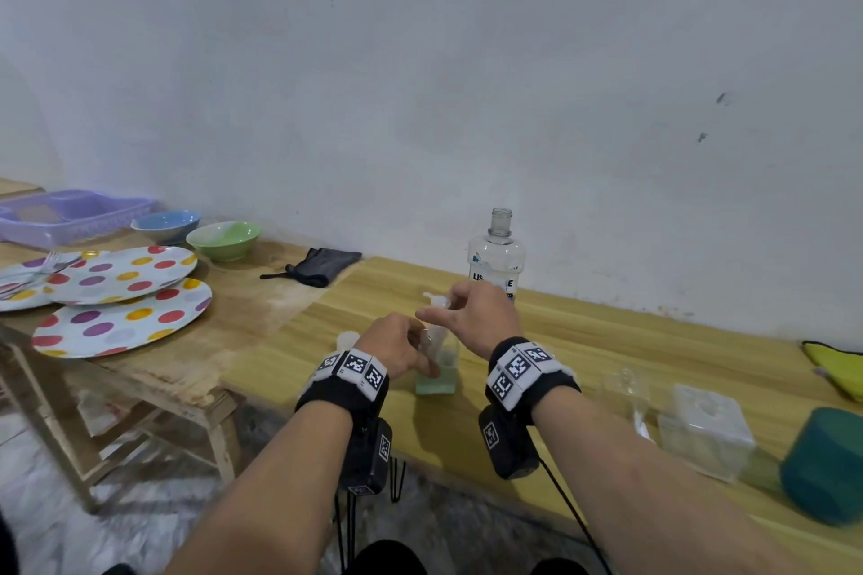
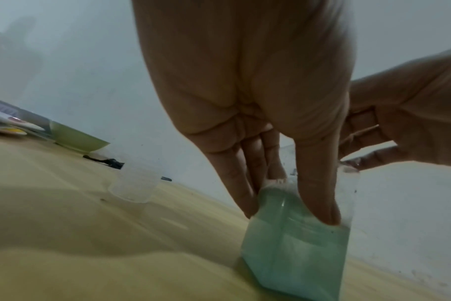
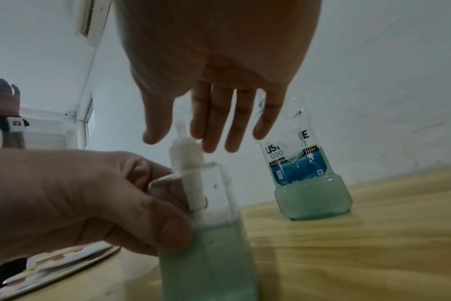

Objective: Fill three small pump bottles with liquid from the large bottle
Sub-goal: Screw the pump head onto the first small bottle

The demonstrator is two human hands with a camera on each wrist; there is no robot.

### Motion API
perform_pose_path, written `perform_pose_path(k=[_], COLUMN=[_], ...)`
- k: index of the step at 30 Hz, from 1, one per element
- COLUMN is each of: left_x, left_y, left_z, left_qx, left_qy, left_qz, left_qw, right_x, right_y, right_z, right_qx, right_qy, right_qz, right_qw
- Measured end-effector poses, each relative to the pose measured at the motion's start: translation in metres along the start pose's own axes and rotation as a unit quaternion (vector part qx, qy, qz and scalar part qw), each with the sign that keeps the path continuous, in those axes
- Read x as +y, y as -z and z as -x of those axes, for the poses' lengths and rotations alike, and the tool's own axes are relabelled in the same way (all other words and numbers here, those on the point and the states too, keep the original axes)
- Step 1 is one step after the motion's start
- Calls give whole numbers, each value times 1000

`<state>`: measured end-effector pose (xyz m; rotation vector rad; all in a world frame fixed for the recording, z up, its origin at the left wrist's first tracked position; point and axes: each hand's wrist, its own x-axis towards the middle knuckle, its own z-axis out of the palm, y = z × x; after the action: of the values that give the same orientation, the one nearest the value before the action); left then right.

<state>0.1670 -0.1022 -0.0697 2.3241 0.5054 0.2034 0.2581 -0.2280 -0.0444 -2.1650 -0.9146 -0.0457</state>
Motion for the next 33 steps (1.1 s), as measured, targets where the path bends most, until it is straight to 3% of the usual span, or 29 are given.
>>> perform_pose_path(k=[3, 13, 19, 27, 33], left_x=[6, 23, 35, 37, 33], left_y=[-8, -26, -30, -46, -46], left_z=[4, 12, 4, 9, 9], left_qx=[14, 14, 55, -24, -49], left_qy=[5, -12, -28, -34, -29], left_qz=[5, 25, 95, 186, 187], left_qw=[1000, 1000, 994, 982, 981], right_x=[-3, 9, 10, 20, 31], right_y=[-1, 7, 7, 13, 7], right_z=[11, 29, 37, 28, 27], right_qx=[62, 117, -18, -12, -28], right_qy=[-21, -81, -30, 68, 33], right_qz=[67, 1, -103, -35, -49], right_qw=[996, 990, 994, 997, 998])
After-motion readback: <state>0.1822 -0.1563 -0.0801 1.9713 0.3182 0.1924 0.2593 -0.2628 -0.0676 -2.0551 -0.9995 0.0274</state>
